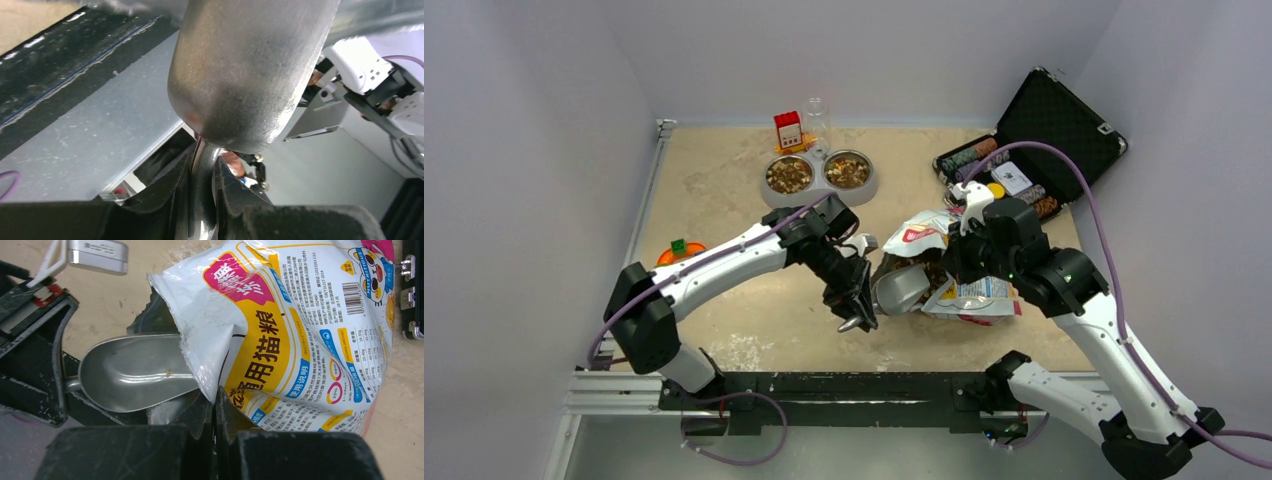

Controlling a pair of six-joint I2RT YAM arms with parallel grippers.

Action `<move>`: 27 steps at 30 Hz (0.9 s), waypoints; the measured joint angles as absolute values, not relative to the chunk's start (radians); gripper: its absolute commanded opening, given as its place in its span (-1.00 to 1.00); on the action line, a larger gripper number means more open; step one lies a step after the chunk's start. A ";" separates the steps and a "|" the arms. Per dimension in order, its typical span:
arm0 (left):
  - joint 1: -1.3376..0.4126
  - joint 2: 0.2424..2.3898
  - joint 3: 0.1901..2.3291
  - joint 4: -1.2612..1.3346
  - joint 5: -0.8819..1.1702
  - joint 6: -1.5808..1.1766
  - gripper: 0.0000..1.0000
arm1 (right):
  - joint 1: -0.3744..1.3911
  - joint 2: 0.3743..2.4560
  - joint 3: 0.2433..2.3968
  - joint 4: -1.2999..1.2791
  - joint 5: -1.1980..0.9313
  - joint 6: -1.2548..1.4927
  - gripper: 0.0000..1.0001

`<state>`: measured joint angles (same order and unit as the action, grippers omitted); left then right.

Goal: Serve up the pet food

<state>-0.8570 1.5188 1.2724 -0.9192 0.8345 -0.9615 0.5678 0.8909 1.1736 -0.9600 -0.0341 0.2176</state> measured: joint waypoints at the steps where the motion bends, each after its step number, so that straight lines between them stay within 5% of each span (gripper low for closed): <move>1: -0.857 1.543 1.279 -0.901 0.852 -0.983 -1.00 | 0.580 0.891 1.174 -0.965 -0.027 0.216 -1.00; 10: -0.857 1.751 1.408 -0.967 0.802 -0.953 -1.00 | 0.611 0.889 1.172 -0.973 0.009 0.239 -1.00; 21: -0.860 1.683 1.303 -0.851 0.562 -1.038 -0.85 | 0.614 0.873 1.156 -0.961 0.017 0.302 -1.00; 27: -0.860 1.681 1.273 -0.789 0.530 -1.094 -1.00 | 0.615 0.878 1.157 -0.958 0.016 0.302 -1.00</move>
